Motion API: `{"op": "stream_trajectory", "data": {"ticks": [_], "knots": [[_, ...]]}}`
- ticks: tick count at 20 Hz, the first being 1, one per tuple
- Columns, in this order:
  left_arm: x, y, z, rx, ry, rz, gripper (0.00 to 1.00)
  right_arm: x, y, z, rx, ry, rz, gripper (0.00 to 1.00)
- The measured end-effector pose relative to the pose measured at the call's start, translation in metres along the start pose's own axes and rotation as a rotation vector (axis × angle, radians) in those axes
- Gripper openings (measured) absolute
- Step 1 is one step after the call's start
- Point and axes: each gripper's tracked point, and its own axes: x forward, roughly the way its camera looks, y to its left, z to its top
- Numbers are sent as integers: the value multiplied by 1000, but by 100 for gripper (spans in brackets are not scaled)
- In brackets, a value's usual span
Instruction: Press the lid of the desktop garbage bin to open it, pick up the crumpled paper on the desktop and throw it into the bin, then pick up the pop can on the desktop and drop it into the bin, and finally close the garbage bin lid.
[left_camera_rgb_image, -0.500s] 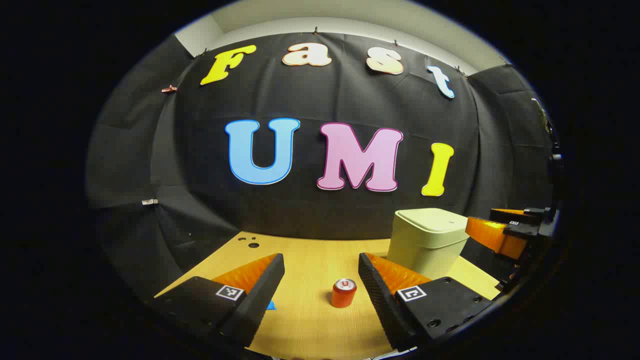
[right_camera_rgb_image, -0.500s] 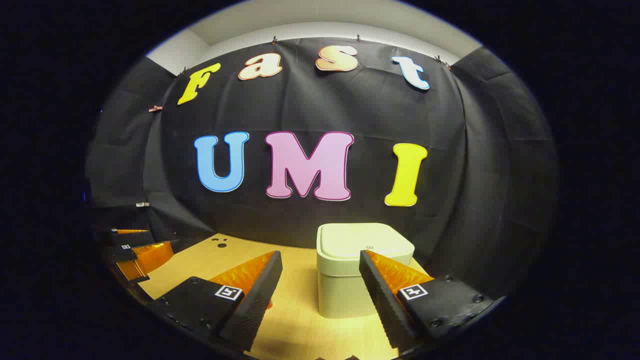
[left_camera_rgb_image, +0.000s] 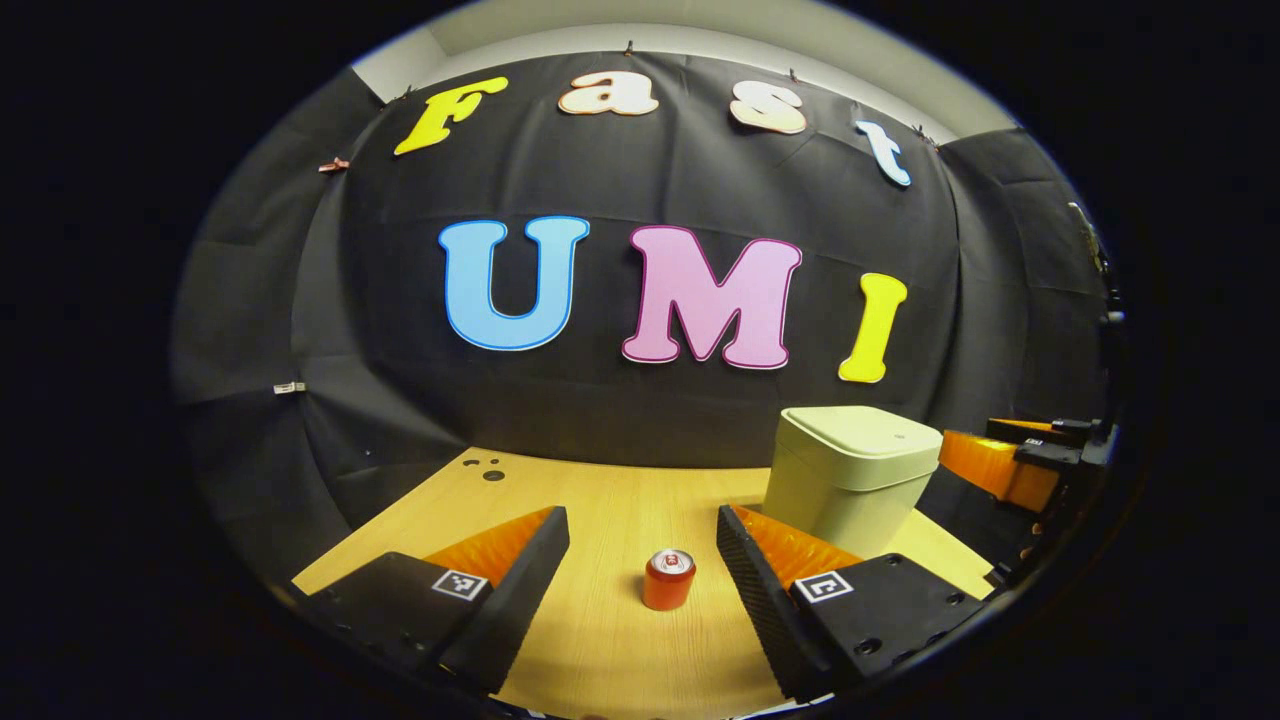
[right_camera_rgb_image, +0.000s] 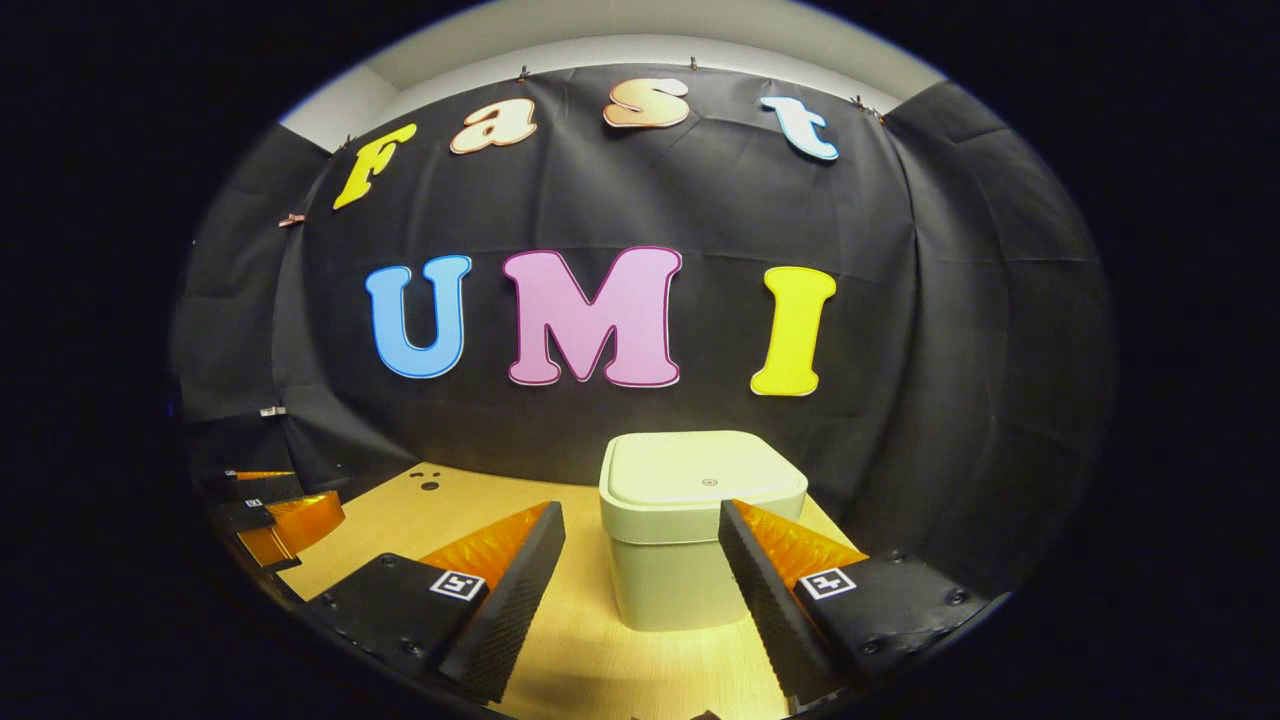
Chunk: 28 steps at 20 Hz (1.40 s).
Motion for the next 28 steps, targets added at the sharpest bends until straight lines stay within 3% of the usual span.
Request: {"op": "stream_trajectory", "data": {"ticks": [6, 20, 24, 28], "knots": [[5, 0, -9, -8, 23, 6, 96, 3, -7, 1, -4, -4, -10, 98], [8, 7, -14, -1, 31, 19, 96, 13, 16, 0, -49, -7, 52, 97], [9, 8, -16, -3, 35, 14, 96, 12, 20, 0, -64, -6, 60, 83], [11, 9, -17, 3, 35, 10, 96, 18, 24, -2, -74, 11, 62, 62]]}}
